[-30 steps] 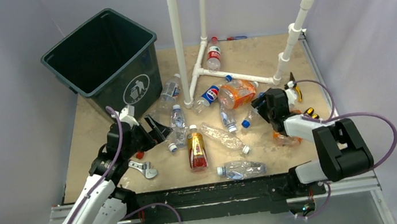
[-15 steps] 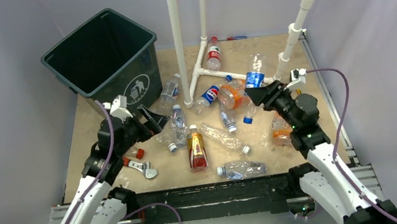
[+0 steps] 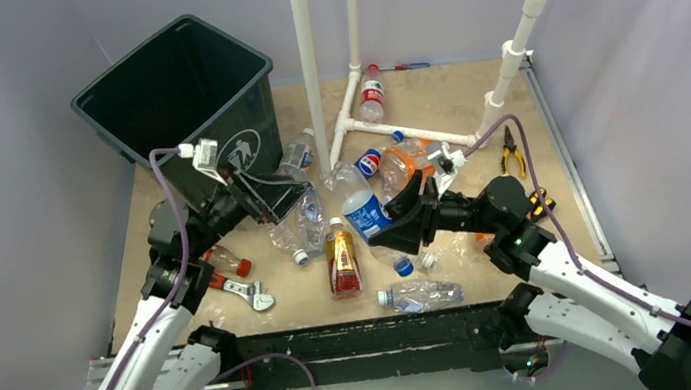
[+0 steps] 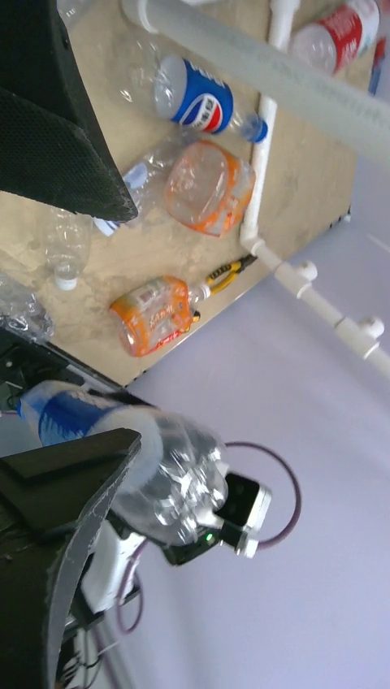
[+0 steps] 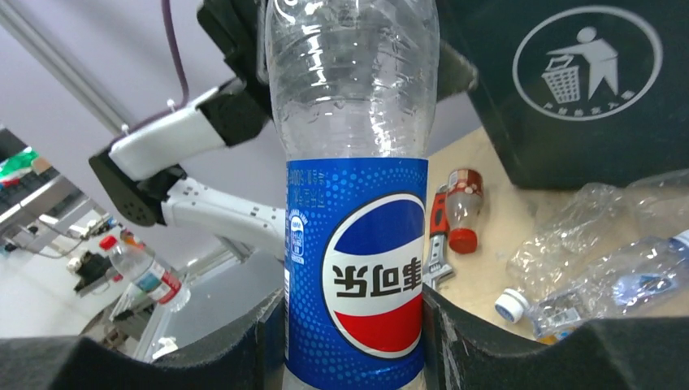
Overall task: Put the plastic bottles in the bin
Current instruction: Pick up the plastic bottle at the center of the board.
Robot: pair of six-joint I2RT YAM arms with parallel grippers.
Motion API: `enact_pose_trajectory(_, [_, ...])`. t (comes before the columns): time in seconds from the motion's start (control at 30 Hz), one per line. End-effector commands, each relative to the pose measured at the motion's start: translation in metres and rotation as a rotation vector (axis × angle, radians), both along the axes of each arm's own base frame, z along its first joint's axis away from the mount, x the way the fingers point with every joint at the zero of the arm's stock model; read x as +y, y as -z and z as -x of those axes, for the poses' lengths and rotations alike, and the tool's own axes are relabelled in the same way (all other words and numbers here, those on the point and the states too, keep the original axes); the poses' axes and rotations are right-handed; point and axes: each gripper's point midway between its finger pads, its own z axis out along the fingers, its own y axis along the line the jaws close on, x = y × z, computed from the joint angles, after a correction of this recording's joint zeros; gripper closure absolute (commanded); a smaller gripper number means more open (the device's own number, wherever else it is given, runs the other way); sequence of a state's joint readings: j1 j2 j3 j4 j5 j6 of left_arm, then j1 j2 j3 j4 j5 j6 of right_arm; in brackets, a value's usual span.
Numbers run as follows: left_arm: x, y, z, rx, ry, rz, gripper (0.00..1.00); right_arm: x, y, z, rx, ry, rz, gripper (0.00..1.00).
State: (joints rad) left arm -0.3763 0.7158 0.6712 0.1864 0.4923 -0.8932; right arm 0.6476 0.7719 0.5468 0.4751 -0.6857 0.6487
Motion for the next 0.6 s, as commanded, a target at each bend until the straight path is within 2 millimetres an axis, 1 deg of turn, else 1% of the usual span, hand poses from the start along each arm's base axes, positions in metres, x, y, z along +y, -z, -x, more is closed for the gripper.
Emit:
enact_pose_trajectory(0.0, [-0.009, -0.053, 0.040, -0.263, 0.166, -0.017, 0.01, 0.005, 0.002, 0.005, -0.104, -0.022, 0.091, 0.55])
enact_pose_trajectory(0.07, [-0.005, -0.063, 0.050, -0.341, 0.165, -0.045, 0.01, 0.008, 0.011, 0.000, -0.089, -0.014, 0.152, 0.56])
enact_pose_trajectory(0.13, [-0.003, -0.072, 0.056, -0.390, 0.177, -0.104, 0.01, 0.011, 0.021, -0.005, -0.074, -0.006, 0.221, 0.57])
enact_pose_trajectory(0.17, [-0.004, -0.074, 0.058, -0.400, 0.194, -0.137, 0.01, 0.011, 0.027, -0.005, -0.059, -0.013, 0.259, 0.57])
enact_pose_trajectory(0.27, [-0.007, -0.080, 0.062, -0.426, 0.221, -0.186, 0.01, 0.014, 0.034, -0.002, -0.060, -0.034, 0.314, 0.56])
enact_pose_trajectory(0.37, [-0.009, -0.078, 0.066, -0.434, 0.246, -0.179, 0.02, 0.017, 0.037, 0.002, -0.061, -0.045, 0.366, 0.56])
enact_pose_trajectory(0.43, [-0.013, -0.071, 0.069, -0.435, 0.283, -0.176, 0.04, 0.020, 0.039, 0.008, -0.070, -0.065, 0.394, 0.56])
enact_pose_trajectory(0.53, [-0.017, -0.064, 0.074, -0.446, 0.327, -0.181, 0.06, 0.024, 0.034, 0.018, -0.096, -0.087, 0.398, 0.56])
enact_pose_trajectory(0.57, [-0.017, -0.064, 0.075, -0.452, 0.328, -0.177, 0.06, 0.024, 0.031, 0.019, -0.103, -0.082, 0.395, 0.56])
